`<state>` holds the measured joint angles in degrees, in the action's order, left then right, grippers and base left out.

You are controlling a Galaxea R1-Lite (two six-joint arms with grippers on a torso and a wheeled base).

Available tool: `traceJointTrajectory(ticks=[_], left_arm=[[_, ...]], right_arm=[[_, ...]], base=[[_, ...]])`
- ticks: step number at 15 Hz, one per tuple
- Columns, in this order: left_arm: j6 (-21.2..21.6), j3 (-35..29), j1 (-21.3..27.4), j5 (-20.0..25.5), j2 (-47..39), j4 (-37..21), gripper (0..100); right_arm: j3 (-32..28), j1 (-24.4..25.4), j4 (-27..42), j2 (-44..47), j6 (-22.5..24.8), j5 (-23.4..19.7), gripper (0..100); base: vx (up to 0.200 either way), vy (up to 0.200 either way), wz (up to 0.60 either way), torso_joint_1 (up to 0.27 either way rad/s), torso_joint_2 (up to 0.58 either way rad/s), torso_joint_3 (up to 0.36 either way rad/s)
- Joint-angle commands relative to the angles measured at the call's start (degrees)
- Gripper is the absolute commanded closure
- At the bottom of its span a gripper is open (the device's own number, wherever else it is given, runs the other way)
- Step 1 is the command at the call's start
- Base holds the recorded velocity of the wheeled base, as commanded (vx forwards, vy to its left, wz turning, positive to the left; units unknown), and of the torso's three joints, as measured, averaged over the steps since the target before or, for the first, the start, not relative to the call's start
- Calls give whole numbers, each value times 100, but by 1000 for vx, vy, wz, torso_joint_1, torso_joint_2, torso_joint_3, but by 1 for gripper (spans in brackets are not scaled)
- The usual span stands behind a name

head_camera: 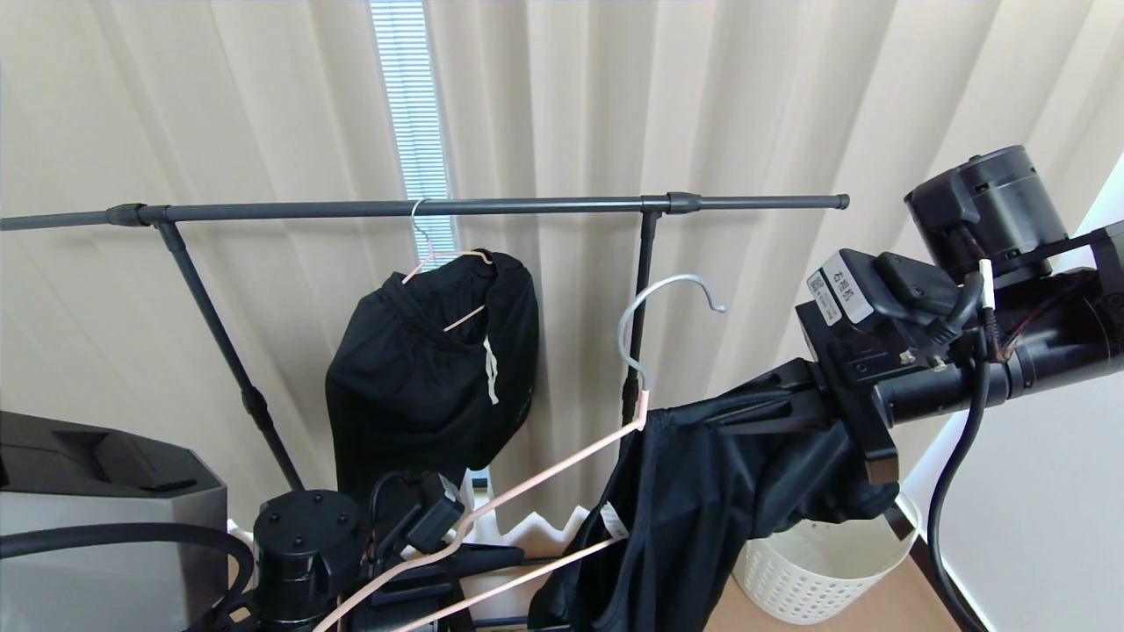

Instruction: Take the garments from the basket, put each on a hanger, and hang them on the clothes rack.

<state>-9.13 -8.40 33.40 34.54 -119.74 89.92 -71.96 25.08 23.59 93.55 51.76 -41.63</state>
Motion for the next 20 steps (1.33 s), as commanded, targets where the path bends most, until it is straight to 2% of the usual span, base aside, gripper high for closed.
traceJointTrajectory(ticks=[1,3,4,9,12,13,14,16,19,20], left_arm=[[-1,-153,35,-8,-217,8,0],[-1,-180,61,-8,-278,8,0],[8,-171,61,-17,-287,8,100],[8,-30,-62,-17,-243,8,100],[8,-39,-194,-17,-190,8,100],[8,-39,-317,-17,-173,8,100],[8,-39,-361,-17,-173,8,100],[8,-83,-493,-8,-164,8,100],[8,-57,-484,1,-199,8,100],[8,-57,-493,1,-199,8,100]], right_arm=[[7,6,-21,5,1,-3,100],[33,6,-56,-12,1,-12,100],[33,6,-56,-21,1,-12,100],[226,-91,-65,-179,1,-38,100],[376,-293,-65,-223,9,-275,100],[596,-671,-74,-320,36,-627,100],[666,-759,-74,-346,53,-645,100],[1246,-1049,-671,-443,71,-645,100],[2520,-1321,-2324,-408,53,-645,100],[2705,-1339,-2772,-311,27,-601,100]], base=[[0,0,0,0,0,0],[0,0,0,0,0,0],[0,0,0,0,0,0],[0,0,0,0,0,0],[0,0,0,0,0,0],[0,0,0,0,0,0],[0,0,0,0,0,0],[0,0,0,0,0,0],[0,0,0,0,0,0],[0,0,0,0,0,0]])
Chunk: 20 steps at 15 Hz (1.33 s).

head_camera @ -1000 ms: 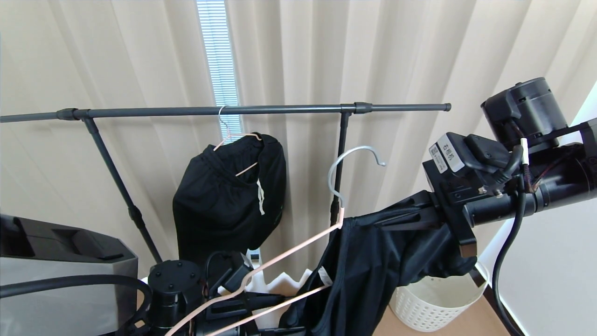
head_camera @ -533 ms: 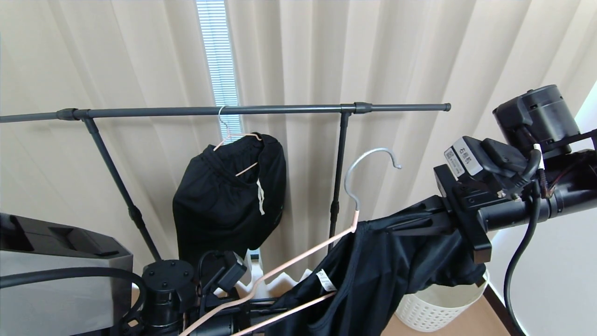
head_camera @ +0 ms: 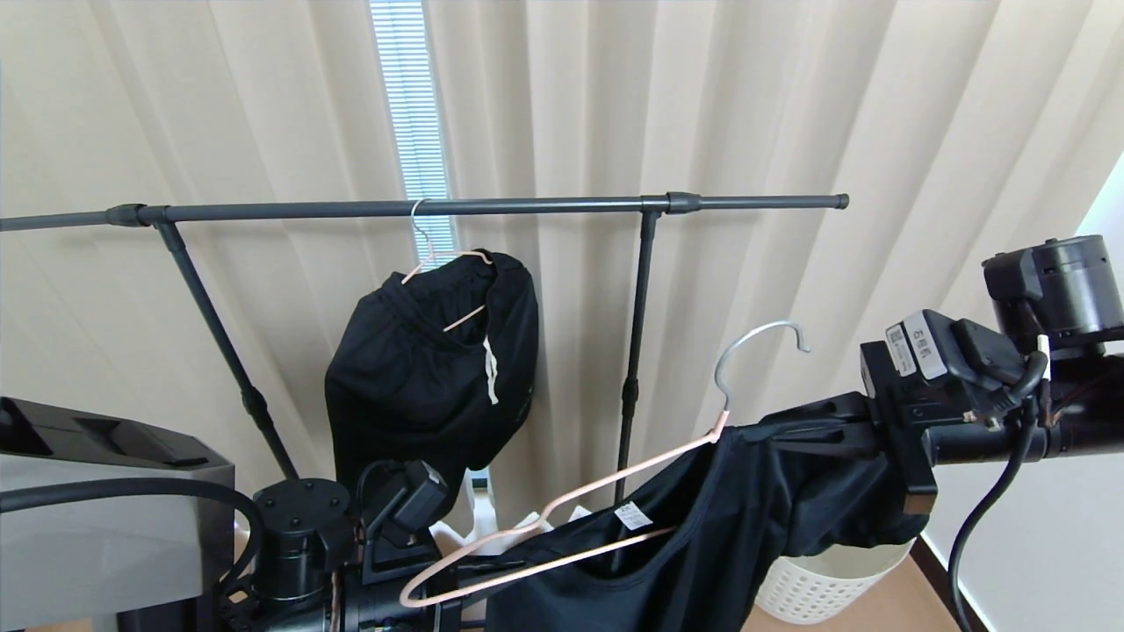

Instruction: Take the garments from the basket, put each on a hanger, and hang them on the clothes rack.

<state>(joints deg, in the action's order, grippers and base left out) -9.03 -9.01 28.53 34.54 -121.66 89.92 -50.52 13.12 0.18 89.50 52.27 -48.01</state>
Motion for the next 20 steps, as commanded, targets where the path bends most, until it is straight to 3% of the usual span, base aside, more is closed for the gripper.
traceJointTrajectory(ticks=[1,10,13,16,20], left_arm=[[7,-22,-5,1,-7,8,100],[16,-31,-40,1,-15,8,100],[16,-40,-102,9,-7,8,100],[16,-40,-110,9,-15,8,100],[16,-57,-119,9,-15,8,100]], right_arm=[[605,-213,-660,138,-33,37,100],[376,-951,-739,102,-24,63,100],[358,-978,-739,120,-15,248,100],[490,-1066,-1293,182,-24,626,100],[508,-1162,-1451,164,-24,898,100]], base=[[0,0,0,0,0,0],[0,0,0,0,0,0],[0,0,0,0,0,0],[0,0,0,0,0,0],[0,0,0,0,0,0]])
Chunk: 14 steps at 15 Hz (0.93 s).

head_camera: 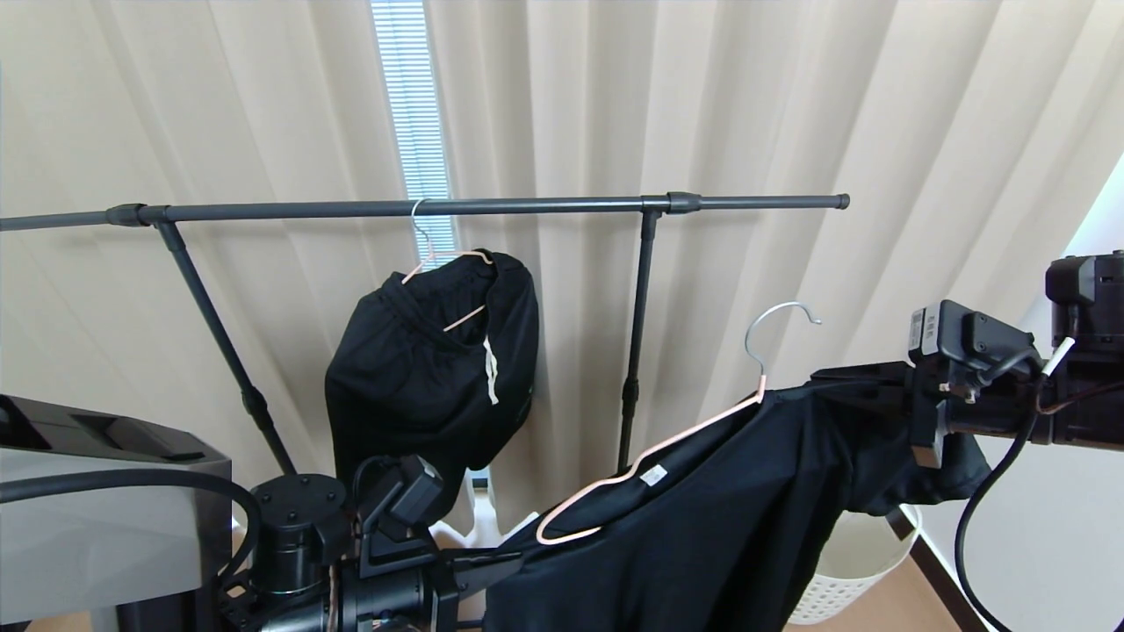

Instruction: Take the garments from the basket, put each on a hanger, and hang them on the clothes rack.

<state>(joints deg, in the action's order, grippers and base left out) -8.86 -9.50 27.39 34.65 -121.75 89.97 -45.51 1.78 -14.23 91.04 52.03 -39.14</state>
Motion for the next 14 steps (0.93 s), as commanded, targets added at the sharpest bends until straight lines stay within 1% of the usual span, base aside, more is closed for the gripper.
traceJointTrajectory(ticks=[1,5,7,10,14], left_arm=[[-1,-8,-15,-2,2,3,100],[-1,-17,-50,-2,19,3,100],[-1,-17,-59,-2,19,3,100],[-1,-17,-59,-2,46,3,100],[-1,18,-59,-2,292,3,100]], right_arm=[[16,-46,-54,10,0,21,100],[24,-116,-89,19,0,179,100],[68,-116,-309,37,0,381,100],[156,-90,-502,151,0,495,100],[235,-2,-502,151,-9,531,100]], base=[[0,0,0,0,0,0],[0,0,0,0,0,0],[0,0,0,0,0,0],[0,0,0,0,0,0],[0,0,0,0,0,0]])
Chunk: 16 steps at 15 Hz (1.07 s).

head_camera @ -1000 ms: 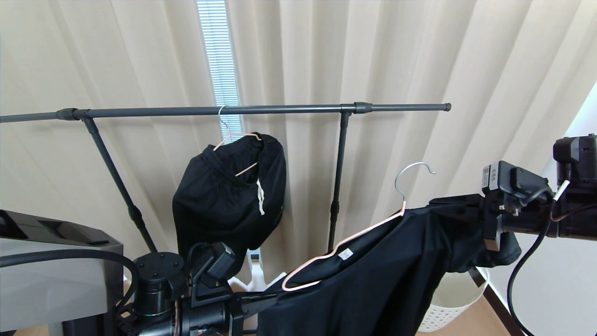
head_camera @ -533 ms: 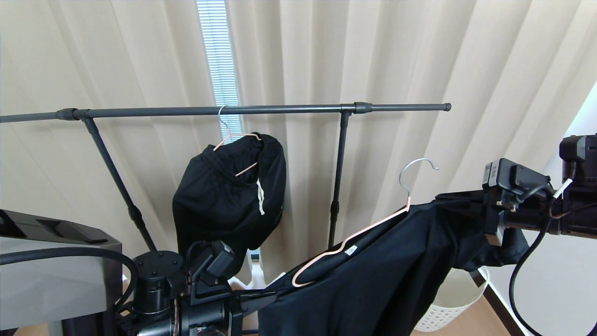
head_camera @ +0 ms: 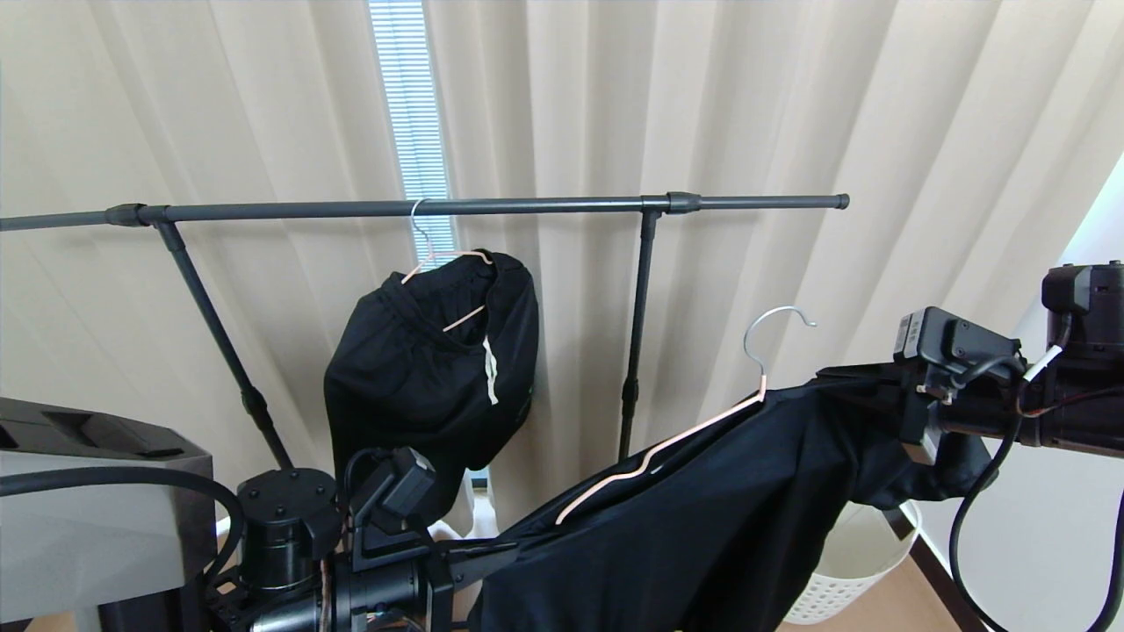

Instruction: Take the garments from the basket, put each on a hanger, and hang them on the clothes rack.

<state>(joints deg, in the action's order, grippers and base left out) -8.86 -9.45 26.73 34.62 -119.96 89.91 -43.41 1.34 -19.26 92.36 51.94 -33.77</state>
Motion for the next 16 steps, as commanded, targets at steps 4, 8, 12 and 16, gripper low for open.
traceJointTrajectory(ticks=[4,8,12,16], left_arm=[[-10,48,16,-8,491,9,100],[34,57,16,-26,640,9,100],[60,-4,25,-70,710,9,100],[51,-13,7,-87,913,9,100]], right_arm=[[78,402,36,107,-18,-33,100],[61,648,63,142,-457,-42,100],[17,727,63,204,-897,-112,100],[26,877,63,344,-932,-130,100]], base=[[0,0,0,0,0,0],[0,0,0,0,0,0],[0,0,0,0,0,0],[0,0,0,0,0,0]])
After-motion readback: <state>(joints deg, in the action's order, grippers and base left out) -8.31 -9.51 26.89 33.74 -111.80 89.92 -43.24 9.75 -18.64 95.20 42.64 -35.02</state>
